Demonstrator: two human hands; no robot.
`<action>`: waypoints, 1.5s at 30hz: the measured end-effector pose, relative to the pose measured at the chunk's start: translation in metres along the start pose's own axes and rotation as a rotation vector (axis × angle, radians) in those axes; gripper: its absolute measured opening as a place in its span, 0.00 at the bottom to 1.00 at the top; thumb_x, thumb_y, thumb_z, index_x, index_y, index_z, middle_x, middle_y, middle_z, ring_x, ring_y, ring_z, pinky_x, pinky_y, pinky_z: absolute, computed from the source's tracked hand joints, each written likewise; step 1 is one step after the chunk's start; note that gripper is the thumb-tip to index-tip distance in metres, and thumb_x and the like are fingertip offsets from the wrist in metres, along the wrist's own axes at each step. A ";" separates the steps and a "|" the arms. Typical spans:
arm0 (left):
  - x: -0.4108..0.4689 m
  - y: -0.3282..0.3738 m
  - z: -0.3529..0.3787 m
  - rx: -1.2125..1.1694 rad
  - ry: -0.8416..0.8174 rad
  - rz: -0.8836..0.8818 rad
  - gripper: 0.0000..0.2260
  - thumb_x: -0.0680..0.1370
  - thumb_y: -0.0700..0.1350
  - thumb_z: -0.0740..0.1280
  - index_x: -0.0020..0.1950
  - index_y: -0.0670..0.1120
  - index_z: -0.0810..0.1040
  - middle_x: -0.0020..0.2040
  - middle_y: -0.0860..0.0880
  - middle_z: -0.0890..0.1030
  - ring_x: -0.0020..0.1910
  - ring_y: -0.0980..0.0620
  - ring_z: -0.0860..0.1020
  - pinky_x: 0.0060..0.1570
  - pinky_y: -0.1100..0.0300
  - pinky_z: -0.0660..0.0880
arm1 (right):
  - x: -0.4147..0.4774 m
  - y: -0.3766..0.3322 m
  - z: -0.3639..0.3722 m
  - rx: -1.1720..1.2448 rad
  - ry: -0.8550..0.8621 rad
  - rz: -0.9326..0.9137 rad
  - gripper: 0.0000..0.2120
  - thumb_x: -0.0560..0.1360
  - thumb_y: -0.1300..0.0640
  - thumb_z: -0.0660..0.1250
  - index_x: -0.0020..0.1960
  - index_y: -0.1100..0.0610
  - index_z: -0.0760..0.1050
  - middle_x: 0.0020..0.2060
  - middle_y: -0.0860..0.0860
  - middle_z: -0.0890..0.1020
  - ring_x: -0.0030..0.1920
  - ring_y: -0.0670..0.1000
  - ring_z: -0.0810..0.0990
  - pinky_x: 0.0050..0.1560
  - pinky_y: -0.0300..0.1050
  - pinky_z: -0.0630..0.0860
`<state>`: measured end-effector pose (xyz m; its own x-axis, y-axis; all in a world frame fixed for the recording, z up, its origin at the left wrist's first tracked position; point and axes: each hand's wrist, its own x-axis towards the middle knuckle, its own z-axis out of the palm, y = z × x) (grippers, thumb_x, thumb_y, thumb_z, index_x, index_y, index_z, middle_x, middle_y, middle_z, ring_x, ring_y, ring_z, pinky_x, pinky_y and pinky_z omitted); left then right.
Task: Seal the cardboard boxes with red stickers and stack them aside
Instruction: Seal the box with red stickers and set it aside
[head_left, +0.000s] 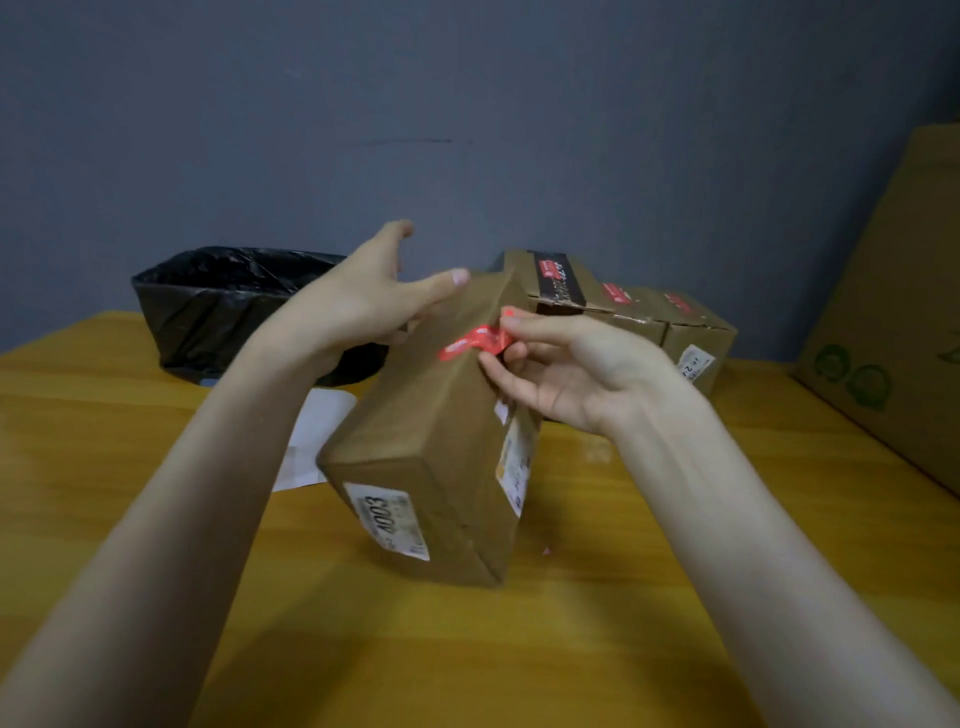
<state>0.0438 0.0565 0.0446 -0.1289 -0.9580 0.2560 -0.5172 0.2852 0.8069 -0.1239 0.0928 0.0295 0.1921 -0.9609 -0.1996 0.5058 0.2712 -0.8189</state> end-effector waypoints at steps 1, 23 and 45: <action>-0.001 -0.001 0.001 -0.011 -0.036 -0.003 0.39 0.69 0.61 0.67 0.76 0.51 0.56 0.64 0.46 0.72 0.57 0.49 0.77 0.55 0.50 0.77 | 0.001 0.002 -0.001 -0.001 0.002 0.020 0.04 0.72 0.71 0.65 0.44 0.64 0.75 0.31 0.57 0.77 0.25 0.47 0.74 0.33 0.49 0.82; 0.001 -0.022 -0.012 0.355 -0.718 -0.195 0.32 0.61 0.60 0.77 0.61 0.52 0.74 0.51 0.53 0.83 0.46 0.56 0.83 0.44 0.62 0.79 | -0.016 -0.025 -0.011 -1.050 -0.004 -0.211 0.06 0.79 0.58 0.61 0.53 0.57 0.75 0.41 0.54 0.86 0.41 0.51 0.85 0.41 0.43 0.81; 0.003 -0.020 -0.016 0.429 -0.685 -0.044 0.44 0.54 0.65 0.73 0.69 0.58 0.68 0.60 0.56 0.76 0.54 0.56 0.78 0.55 0.58 0.77 | -0.001 -0.014 -0.022 -1.408 -0.275 -0.699 0.05 0.68 0.61 0.73 0.37 0.53 0.80 0.43 0.50 0.85 0.48 0.45 0.82 0.55 0.49 0.77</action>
<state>0.0669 0.0489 0.0376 -0.5184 -0.8124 -0.2669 -0.7958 0.3442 0.4982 -0.1498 0.0882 0.0293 0.4837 -0.7874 0.3823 -0.5601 -0.6140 -0.5561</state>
